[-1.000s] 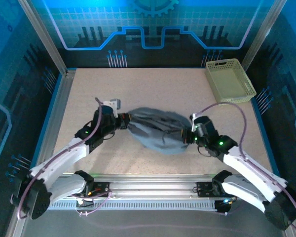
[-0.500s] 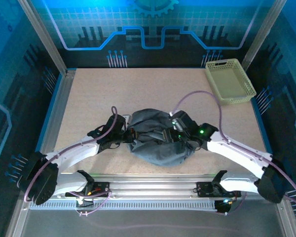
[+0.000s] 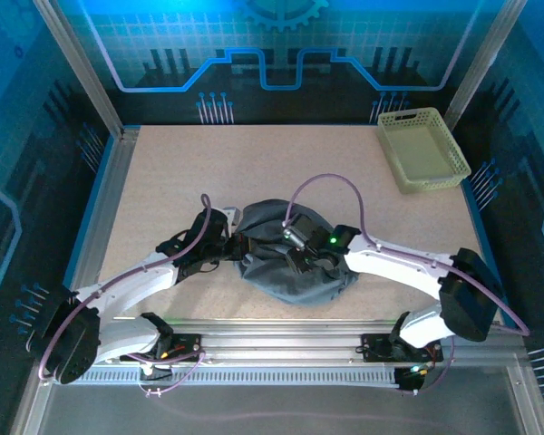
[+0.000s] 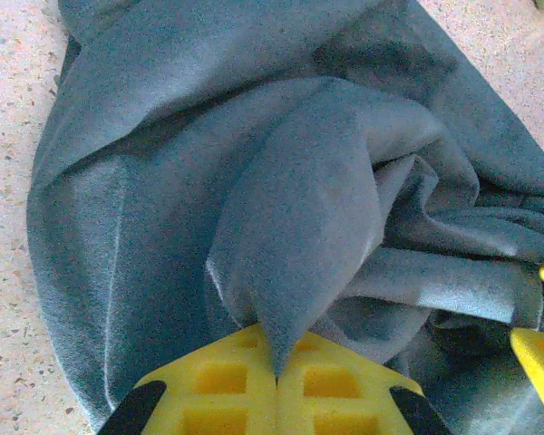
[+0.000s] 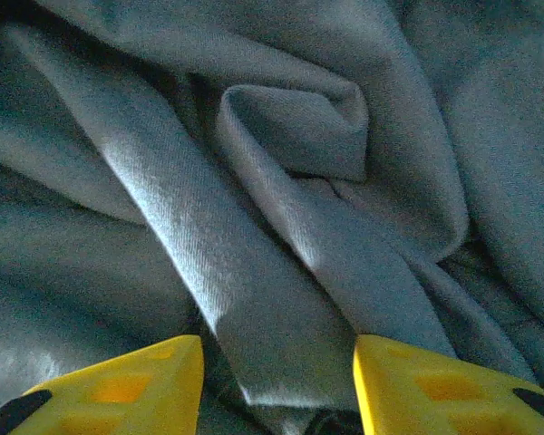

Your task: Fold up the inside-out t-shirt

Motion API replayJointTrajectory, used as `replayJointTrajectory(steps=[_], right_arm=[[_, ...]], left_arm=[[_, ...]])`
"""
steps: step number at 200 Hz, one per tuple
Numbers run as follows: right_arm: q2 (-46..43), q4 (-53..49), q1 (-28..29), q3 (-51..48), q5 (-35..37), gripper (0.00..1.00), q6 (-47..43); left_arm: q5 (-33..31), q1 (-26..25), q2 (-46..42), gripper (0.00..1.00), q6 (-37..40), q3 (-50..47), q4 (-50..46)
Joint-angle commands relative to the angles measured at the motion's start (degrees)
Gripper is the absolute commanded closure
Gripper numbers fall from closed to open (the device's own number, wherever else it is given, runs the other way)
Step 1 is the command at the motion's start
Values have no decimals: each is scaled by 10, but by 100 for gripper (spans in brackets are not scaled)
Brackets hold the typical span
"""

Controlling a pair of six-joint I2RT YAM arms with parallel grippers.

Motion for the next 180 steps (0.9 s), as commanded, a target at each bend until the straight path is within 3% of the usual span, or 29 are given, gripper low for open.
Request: replayJointTrajectory(steps=[1,25,51,63,77,92,142,159,180], right_arm=[[32,-2,5,21,25,53,17],[49,-8,12,38,36,56,12],[44,-32,12,59,67,91,9],[18,-47,11,73,76,100,0],[-30,-70,5,96,78,100,-12],[-89,-94,-15,127,68,100,-26],[-210,-137,-101,216,-43,100,-47],[-221,-120,-110,205,-77,100,-39],[-203,-85,-125,164,-107,100,-21]], left_arm=[[2,-3,0,100,10,-4,15],[-2,-3,-6,100,15,-3,5],[-13,-3,-14,100,19,-4,1],[-24,-3,-22,100,25,-2,-2],[-33,2,-37,100,31,4,-2],[12,30,-56,100,29,15,17],[79,83,-128,100,45,72,111],[77,85,-89,99,52,102,97],[19,85,23,93,64,182,-27]])
